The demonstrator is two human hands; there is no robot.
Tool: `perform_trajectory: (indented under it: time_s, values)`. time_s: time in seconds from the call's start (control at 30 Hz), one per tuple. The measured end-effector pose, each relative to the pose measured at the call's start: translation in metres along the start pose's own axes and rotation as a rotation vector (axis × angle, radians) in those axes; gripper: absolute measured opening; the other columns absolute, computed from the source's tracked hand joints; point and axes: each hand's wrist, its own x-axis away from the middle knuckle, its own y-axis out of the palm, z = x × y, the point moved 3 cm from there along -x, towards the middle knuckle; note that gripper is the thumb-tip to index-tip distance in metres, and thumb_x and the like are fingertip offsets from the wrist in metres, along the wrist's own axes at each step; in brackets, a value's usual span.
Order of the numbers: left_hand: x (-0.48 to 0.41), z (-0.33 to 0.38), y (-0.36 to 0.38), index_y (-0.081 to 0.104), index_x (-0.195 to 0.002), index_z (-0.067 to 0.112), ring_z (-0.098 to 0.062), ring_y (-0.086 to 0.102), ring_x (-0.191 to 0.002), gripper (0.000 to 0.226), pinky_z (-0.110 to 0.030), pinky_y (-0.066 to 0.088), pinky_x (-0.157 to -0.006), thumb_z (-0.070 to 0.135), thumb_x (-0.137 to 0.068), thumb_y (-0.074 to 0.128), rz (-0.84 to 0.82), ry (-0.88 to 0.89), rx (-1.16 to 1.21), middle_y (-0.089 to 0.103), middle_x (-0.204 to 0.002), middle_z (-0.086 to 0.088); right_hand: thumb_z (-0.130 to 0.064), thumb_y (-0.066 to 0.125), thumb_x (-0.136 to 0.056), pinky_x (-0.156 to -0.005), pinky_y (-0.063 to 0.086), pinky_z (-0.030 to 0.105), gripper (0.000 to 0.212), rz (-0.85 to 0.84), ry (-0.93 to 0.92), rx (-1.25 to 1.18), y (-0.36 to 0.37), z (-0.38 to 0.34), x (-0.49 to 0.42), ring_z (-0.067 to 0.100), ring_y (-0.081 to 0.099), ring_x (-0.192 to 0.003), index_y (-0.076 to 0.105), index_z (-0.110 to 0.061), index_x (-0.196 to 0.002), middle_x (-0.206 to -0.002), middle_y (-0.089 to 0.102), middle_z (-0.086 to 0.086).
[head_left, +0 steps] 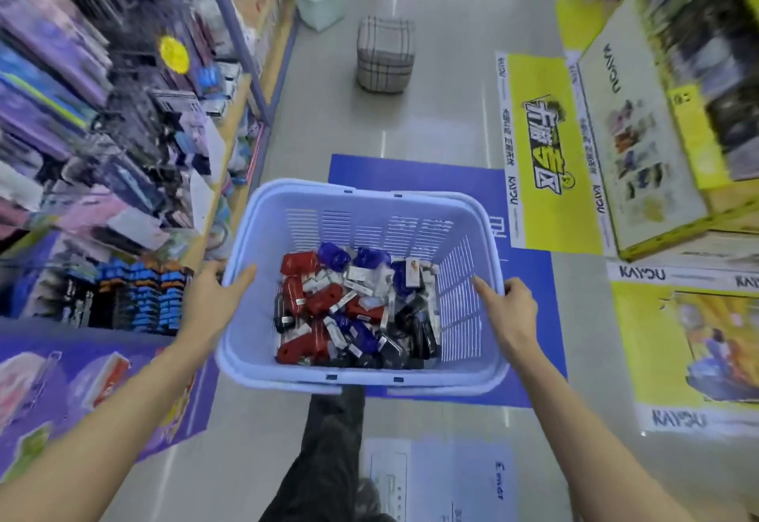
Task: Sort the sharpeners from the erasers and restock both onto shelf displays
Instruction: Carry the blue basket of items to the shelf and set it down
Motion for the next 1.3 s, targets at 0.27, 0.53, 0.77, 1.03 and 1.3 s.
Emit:
perform_trajectory:
  time_s: [0.27,0.53,0.77,1.03,1.3]
  values:
    - [-0.17,0.142,0.031,0.041,-0.072,0.009,-0.025,0.04,-0.056,0.038,-0.034,0.029,-0.052,0.035,-0.089,0.062,-0.019,0.065,0.013,0.042,-0.062,-0.01,-0.043,0.065,-0.086,-0.048,0.032,0.031,0.044,0.085,0.019,-0.043,-0.007,-0.107,-0.152,0.021,0.039,-0.053,0.04,-0.009,-0.073,-0.064,0.045,0.008]
    - [-0.304,0.256,0.078,0.052,-0.076,0.01,-0.027,0.046,-0.061,0.03,-0.035,0.032,-0.055,0.034,-0.087,0.065,0.057,0.103,0.02,0.052,-0.071,-0.021,-0.044,0.064,-0.087,-0.047,0.03,0.029,0.041,0.022,-0.059,-0.044,-0.019,-0.213,-0.333,0.016,0.037,-0.052,0.039,-0.015,-0.072,-0.063,0.04,0.001]
    - [-0.414,0.321,0.094,0.056,-0.078,0.0,-0.025,0.048,-0.062,0.044,-0.035,0.036,-0.057,0.042,-0.084,0.067,0.165,-0.042,0.112,0.055,-0.074,-0.028,-0.045,0.061,-0.088,-0.048,0.027,0.029,0.044,-0.079,-0.183,0.035,-0.007,-0.34,-0.485,0.014,0.033,-0.05,0.033,-0.02,-0.066,-0.06,0.037,-0.001]
    - [-0.553,0.376,0.082,0.039,-0.068,0.01,-0.021,0.038,-0.058,0.038,-0.033,0.027,-0.049,0.03,-0.089,0.064,0.336,-0.122,0.116,0.039,-0.059,-0.001,-0.048,0.062,-0.086,-0.052,0.03,0.032,0.044,-0.155,-0.288,0.094,0.072,-0.477,-0.63,0.02,0.042,-0.06,0.046,-0.006,-0.082,-0.065,0.043,0.001]
    - [-0.694,0.402,0.065,0.04,-0.067,0.01,-0.024,0.041,-0.061,0.038,-0.034,0.027,-0.051,0.029,-0.089,0.064,0.418,-0.283,0.135,0.042,-0.062,-0.007,-0.041,0.061,-0.089,-0.047,0.024,0.029,0.044,-0.268,-0.348,0.168,0.17,-0.607,-0.746,0.014,0.034,-0.053,0.035,-0.013,-0.067,-0.061,0.037,0.0]
